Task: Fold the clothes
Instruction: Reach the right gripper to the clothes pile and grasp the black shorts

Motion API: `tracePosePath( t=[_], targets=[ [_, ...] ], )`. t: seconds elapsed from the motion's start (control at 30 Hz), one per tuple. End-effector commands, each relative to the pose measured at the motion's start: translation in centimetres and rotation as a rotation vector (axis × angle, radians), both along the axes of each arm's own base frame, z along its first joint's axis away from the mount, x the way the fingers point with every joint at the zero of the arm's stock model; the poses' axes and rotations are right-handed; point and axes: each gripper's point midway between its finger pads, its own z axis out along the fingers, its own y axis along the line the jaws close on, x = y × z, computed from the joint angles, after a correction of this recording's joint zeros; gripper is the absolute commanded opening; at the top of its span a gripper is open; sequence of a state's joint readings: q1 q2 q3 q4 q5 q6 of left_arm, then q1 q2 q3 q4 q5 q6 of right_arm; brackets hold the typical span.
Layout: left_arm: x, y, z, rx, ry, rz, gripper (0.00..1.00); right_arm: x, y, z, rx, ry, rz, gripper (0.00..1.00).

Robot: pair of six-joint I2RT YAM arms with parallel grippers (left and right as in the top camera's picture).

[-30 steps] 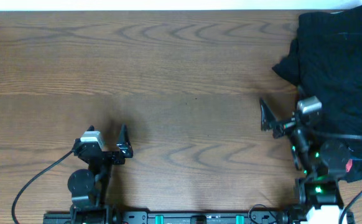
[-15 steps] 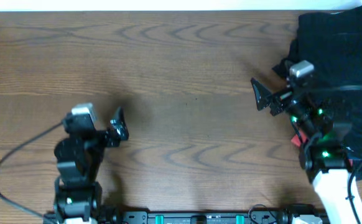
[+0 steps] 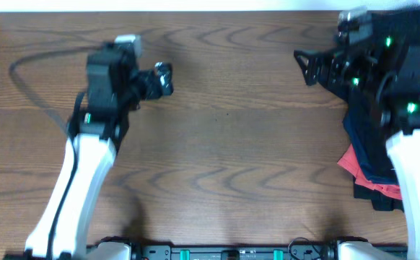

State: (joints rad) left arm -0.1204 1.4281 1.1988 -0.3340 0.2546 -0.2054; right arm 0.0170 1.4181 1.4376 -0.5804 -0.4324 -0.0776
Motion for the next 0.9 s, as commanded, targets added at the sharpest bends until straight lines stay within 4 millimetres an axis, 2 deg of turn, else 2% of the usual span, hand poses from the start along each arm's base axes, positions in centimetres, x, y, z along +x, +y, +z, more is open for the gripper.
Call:
tracePosePath(
  t=[0.0,0.1,0.3,0.4,0.47,0.53,0.67,0.87],
  targets=[
    [2.2,-1.8,1.4,-0.036,0.030,-0.075,0.98,3.1,-2.3,-0.3,-0.129,0.021,-0.078,0.99],
    [3.0,-2.7,0.0,-0.064,0.077,-0.113,0.98,5.3,-3.3,-1.5,-0.190,0.046,-0.059,0.99],
    [3.2,-2.6,-4.2,-0.054,0.191,-0.105,0.98,9.2,-5.3,-3.6,-0.261,-0.005,-0.066,0.99],
    [3.3,-2.6,-5.4,-0.051,0.223,-0.104,0.98,11.9,-8.2,-4.2,-0.275,-0.048,-0.169,0.99],
    [3.3,-2.6,-5.8,-0.045,0.230,-0.109,0.98,13.7,-10.7,-5.1,-0.273,-0.058,-0.281,0.95],
    [3.3,-2.6,-6.1,-0.043,0.237,-0.107,0.98,15.3,-13.1,-6.9,-0.303,-0.054,-0.366,0.94],
    [3.2,-1.7,-6.7,-0.005,0.258,-0.069,0.99,16.8,-16.3,-11.0,-0.359,-0.006,-0.464,0.89],
    [3.1,-0.8,-7.2,0.033,0.274,-0.031,0.97,17.1,-18.9,-16.0,-0.399,0.083,-0.495,0.87]
  ],
)
